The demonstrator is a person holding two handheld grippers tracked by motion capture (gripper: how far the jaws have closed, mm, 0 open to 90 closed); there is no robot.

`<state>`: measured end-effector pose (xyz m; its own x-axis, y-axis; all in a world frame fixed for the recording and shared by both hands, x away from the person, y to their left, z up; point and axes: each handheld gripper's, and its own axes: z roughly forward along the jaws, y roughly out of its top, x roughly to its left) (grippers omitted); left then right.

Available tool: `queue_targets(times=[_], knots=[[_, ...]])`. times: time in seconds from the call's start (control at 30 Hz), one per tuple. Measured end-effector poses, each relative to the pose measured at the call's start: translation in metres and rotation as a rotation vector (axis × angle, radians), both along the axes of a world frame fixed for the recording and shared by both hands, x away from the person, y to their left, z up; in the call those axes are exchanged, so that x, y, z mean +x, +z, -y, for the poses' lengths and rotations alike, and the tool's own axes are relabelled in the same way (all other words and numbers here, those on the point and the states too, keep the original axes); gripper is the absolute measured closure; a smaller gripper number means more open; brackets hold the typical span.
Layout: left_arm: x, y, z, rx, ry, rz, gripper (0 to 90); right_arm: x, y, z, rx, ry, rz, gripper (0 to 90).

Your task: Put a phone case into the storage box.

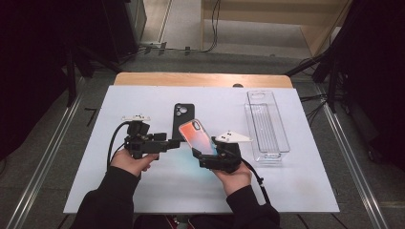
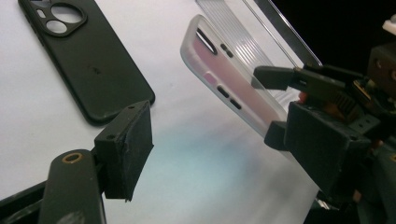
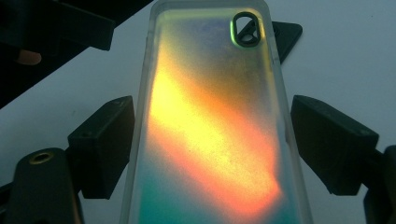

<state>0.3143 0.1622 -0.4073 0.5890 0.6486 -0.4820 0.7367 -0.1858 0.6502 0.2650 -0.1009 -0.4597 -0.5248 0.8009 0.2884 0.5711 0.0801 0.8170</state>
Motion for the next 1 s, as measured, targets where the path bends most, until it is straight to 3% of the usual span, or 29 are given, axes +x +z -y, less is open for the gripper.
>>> queue_targets(times=[0.17, 0.43, 0.67, 0.8, 0.93, 1.0], knots=[[0.009, 0.0, 0.008, -0.018, 0.038, -0.079, 26.5, -0.001, -0.005, 0.0, 0.035, -0.021, 0.009, 15.2], [0.022, 0.005, 0.023, -0.009, 0.07, -0.123, 33.0, -0.003, -0.009, -0.004, 0.086, -0.036, 0.01, 15.2], [0.031, -0.001, 0.035, 0.002, 0.104, -0.154, 38.6, -0.007, -0.012, -0.007, 0.122, -0.042, 0.021, 15.2], [0.035, -0.004, 0.039, -0.019, 0.116, -0.162, 48.9, -0.008, -0.012, -0.008, 0.136, -0.034, 0.025, 15.2], [0.035, -0.007, 0.04, -0.043, 0.111, -0.171, 68.3, -0.009, -0.011, -0.009, 0.147, -0.033, 0.045, 15.2], [0.035, -0.008, 0.039, -0.072, 0.113, -0.177, 72.8, -0.009, -0.011, -0.009, 0.151, -0.033, 0.043, 15.1]])
